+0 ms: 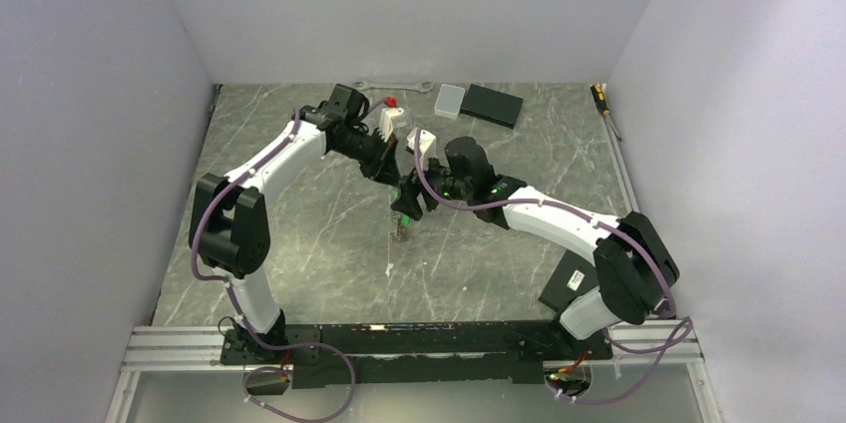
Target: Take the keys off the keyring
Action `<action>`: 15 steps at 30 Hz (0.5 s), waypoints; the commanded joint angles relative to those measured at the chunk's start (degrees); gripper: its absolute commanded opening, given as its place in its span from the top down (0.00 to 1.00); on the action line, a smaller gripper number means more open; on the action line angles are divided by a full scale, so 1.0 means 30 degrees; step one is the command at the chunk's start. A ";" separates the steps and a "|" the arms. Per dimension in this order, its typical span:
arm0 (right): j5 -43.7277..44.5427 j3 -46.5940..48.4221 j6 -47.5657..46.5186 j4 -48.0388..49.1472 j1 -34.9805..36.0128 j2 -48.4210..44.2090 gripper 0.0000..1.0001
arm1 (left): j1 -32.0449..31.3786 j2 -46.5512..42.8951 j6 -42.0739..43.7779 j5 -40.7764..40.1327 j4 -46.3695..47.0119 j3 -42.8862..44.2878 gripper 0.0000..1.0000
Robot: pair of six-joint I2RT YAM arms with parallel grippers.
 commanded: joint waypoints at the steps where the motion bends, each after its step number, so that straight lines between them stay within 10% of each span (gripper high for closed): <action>1: 0.3834 0.0300 0.2166 0.0981 0.0761 0.0338 0.30 | -0.0180 -0.0036 -0.1184 0.0330 0.0853 0.0726 1.00; 15: 0.6767 0.0390 0.3249 0.0325 0.1080 0.1085 0.65 | -0.0338 -0.0215 -0.1459 0.0066 0.1171 0.0496 1.00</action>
